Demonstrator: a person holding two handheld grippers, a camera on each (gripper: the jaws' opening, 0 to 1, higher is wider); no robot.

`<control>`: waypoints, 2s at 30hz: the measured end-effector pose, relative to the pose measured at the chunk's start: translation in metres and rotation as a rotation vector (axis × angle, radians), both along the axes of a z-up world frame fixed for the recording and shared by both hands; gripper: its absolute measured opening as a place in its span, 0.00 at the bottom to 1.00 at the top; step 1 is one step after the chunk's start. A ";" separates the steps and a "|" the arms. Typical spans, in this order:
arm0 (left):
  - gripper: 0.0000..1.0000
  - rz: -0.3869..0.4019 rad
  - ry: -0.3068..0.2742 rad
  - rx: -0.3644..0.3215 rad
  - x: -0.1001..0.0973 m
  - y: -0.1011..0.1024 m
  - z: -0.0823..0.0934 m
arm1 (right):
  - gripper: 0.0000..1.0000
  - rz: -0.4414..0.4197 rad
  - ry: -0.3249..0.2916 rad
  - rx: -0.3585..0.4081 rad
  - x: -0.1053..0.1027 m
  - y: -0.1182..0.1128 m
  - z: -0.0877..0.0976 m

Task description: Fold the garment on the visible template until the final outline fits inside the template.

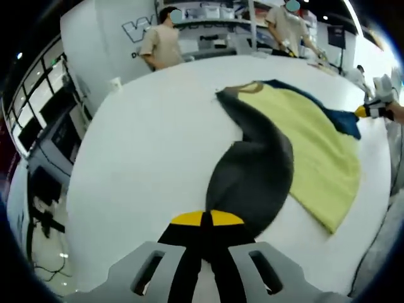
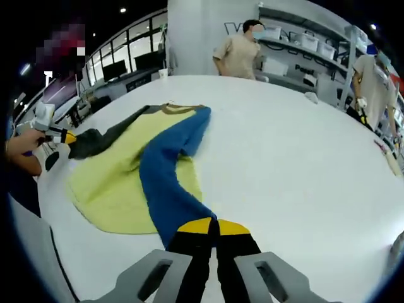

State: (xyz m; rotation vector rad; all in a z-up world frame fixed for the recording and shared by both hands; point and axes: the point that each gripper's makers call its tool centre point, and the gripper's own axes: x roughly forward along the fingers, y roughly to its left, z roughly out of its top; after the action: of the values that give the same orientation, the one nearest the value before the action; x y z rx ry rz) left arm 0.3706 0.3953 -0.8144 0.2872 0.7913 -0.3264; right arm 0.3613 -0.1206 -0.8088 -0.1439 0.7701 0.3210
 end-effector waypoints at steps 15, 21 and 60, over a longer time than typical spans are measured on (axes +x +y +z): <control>0.00 0.072 -0.015 0.113 0.070 0.062 0.016 | 0.00 -0.061 -0.057 -0.097 0.087 -0.085 0.041; 0.00 0.164 -0.021 0.090 0.085 0.077 0.021 | 0.00 -0.116 -0.057 -0.105 0.112 -0.114 0.039; 0.32 0.411 0.028 0.093 0.076 0.139 0.010 | 0.07 -0.269 -0.050 -0.180 0.155 -0.192 0.026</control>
State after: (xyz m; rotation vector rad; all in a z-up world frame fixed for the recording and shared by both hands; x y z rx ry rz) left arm 0.4470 0.5343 -0.8047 0.2010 0.8730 0.0936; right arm 0.5166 -0.3129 -0.7825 -0.2141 0.7574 -0.0070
